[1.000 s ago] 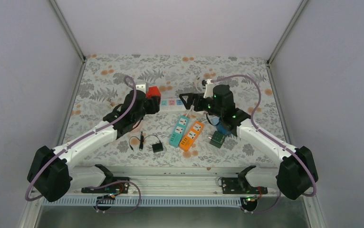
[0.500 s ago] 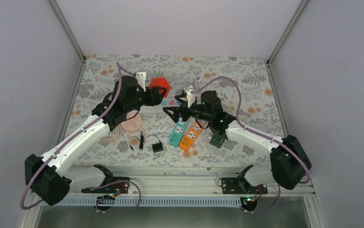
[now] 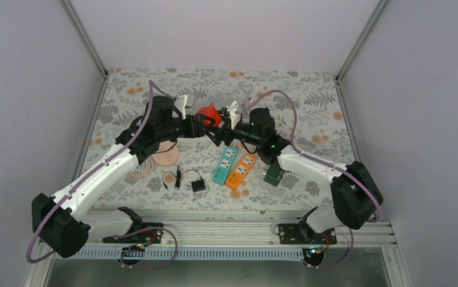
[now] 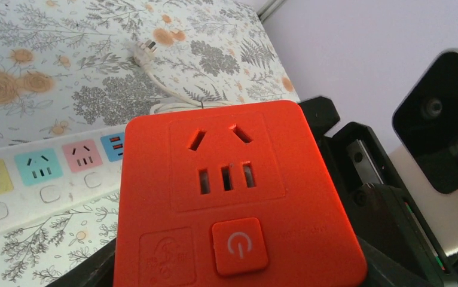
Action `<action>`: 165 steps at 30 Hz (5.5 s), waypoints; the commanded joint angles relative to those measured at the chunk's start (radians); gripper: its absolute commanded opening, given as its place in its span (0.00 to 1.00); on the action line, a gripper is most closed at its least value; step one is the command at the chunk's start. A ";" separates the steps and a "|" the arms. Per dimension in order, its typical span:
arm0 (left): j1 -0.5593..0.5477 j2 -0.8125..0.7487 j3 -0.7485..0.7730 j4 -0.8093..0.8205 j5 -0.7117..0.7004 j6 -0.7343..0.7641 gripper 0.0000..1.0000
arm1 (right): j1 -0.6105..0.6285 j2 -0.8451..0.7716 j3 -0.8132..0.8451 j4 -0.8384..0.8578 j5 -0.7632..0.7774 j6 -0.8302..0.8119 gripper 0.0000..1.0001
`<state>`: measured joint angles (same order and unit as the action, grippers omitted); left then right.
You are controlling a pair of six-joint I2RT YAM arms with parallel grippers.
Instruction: Insert the plug
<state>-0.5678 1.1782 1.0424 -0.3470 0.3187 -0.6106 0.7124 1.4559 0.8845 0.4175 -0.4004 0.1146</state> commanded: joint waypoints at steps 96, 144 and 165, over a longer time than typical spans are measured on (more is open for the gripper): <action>0.261 0.501 0.081 -0.096 -0.442 0.319 0.50 | -0.125 -0.343 -0.187 -0.363 0.624 0.362 1.00; 0.270 0.708 0.056 -0.136 -0.318 0.354 0.49 | -0.136 -0.324 -0.191 -0.360 0.611 0.363 1.00; 0.255 0.825 0.109 -0.233 -0.499 0.297 0.46 | -0.142 -0.317 -0.197 -0.364 0.625 0.360 1.00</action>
<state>-0.3176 1.8545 1.2343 -0.3527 -0.1322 -0.2882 0.5800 1.1278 0.6910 0.0296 0.2043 0.4759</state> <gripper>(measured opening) 0.625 0.998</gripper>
